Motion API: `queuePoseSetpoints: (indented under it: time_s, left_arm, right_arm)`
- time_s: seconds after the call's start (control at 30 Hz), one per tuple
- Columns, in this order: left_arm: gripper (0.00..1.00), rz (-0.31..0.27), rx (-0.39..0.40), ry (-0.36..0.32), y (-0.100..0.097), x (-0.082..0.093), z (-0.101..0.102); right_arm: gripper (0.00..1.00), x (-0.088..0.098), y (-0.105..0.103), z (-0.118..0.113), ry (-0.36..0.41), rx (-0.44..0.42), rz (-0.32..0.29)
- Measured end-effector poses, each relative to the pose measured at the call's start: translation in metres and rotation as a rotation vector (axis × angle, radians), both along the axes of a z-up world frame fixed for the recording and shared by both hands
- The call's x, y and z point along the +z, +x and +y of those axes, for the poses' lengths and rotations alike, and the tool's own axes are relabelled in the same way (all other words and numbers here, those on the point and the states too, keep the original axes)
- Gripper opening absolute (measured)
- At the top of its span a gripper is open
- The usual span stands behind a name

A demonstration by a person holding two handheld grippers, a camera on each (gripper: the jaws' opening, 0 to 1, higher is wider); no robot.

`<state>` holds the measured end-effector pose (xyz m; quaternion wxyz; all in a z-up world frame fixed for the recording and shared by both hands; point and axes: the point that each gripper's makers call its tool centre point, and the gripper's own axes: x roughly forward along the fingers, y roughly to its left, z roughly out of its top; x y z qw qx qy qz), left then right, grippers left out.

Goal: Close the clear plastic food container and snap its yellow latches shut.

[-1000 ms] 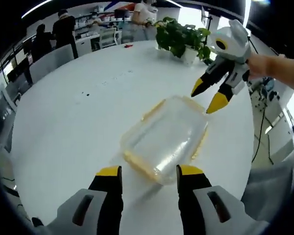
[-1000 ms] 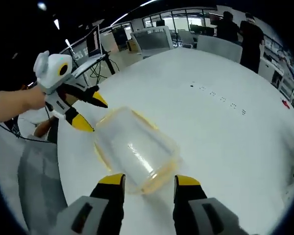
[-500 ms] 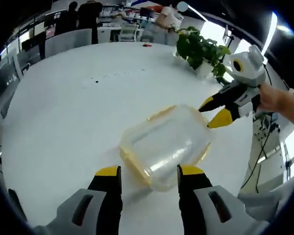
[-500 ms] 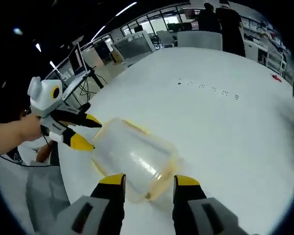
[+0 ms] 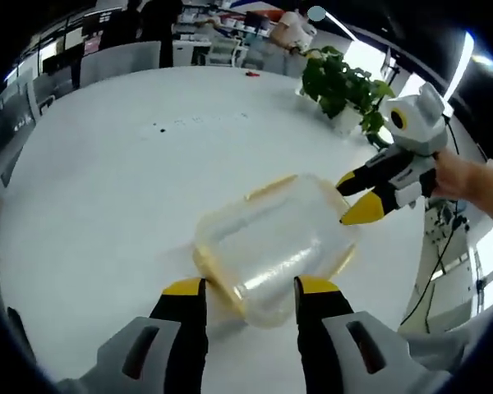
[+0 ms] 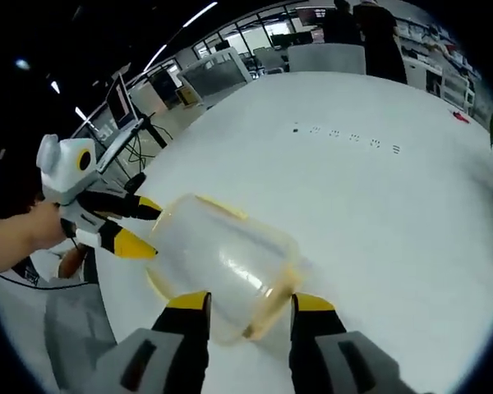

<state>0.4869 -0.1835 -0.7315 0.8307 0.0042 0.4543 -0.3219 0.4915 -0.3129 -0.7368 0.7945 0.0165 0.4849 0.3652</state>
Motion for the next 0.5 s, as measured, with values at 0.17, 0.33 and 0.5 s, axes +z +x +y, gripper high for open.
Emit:
queuePoseSetpoints:
  time_s: [0.17,0.33,0.5]
  left_arm:
    - [0.40,0.037,0.034,-0.034,0.0003,-0.0031,0.0006]
    - [0.38,0.047,0.033,-0.040,-0.0004,-0.0031,-0.0005]
    - [0.34,0.063,0.057,-0.047,-0.0009,-0.0063,-0.0028]
  right_arm:
    - [0.35,0.0002,0.0014,-0.0008,0.006,-0.013,0.002]
    - [0.32,0.0014,0.0002,0.0001,0.006,-0.010,0.007]
    - [0.28,0.0007,0.0010,0.0002,0.016,-0.007,0.013]
